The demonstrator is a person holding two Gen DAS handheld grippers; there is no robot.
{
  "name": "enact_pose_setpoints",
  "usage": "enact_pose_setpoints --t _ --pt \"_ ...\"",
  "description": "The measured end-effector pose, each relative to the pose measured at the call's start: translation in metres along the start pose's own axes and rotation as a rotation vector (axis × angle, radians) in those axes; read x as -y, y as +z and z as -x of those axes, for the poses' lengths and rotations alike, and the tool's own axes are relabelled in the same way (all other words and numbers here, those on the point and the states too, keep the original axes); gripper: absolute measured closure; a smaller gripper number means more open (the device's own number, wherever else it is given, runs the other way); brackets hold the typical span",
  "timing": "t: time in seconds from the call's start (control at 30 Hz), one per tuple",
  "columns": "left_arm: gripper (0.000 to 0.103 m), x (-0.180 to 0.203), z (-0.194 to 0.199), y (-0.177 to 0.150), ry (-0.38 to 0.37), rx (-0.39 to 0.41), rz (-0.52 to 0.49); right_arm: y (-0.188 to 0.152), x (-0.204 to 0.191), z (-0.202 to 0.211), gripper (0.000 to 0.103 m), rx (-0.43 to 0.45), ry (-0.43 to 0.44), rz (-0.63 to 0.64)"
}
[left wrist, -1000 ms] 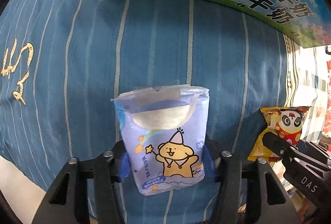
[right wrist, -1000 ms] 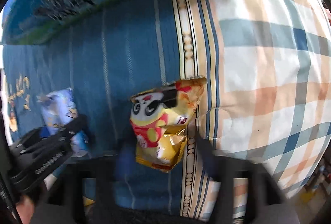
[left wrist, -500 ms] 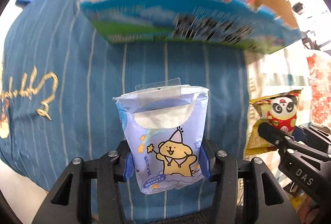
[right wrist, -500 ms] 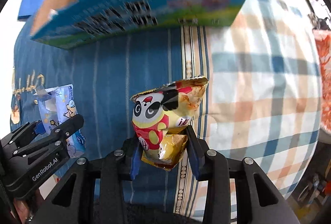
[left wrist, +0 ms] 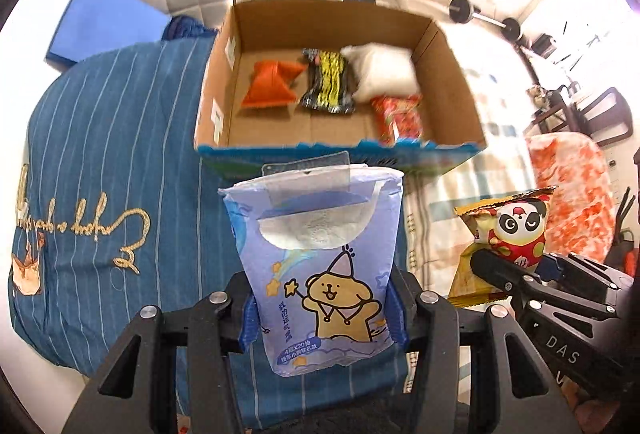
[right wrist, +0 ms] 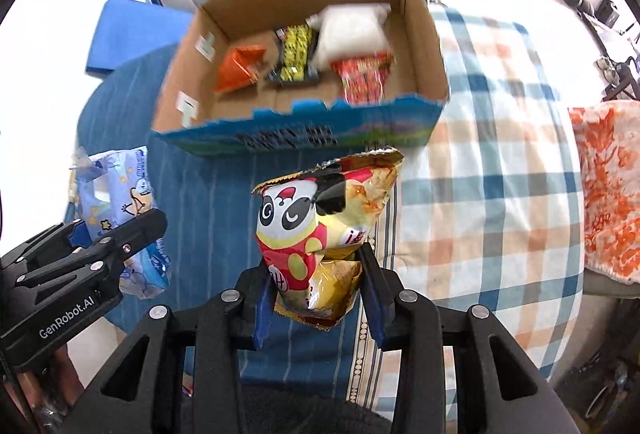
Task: Organize soft objects
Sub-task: 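Lift both held packs and carry them over the cardboard box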
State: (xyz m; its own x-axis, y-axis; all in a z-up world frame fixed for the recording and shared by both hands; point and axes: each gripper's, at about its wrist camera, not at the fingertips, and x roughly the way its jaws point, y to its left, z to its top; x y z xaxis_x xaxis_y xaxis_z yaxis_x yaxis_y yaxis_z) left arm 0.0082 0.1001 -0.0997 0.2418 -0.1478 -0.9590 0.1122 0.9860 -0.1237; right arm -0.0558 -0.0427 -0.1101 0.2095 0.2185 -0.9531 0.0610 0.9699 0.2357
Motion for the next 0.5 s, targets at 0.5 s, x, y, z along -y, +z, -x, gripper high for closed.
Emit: enact_pose_setpoints --t 0.5 --pt "0.056 -0.004 0.067 0.021 -0.064 0.114 0.012 0.009 -0.024 0.082 0.063 0.143 0.028 0.053"
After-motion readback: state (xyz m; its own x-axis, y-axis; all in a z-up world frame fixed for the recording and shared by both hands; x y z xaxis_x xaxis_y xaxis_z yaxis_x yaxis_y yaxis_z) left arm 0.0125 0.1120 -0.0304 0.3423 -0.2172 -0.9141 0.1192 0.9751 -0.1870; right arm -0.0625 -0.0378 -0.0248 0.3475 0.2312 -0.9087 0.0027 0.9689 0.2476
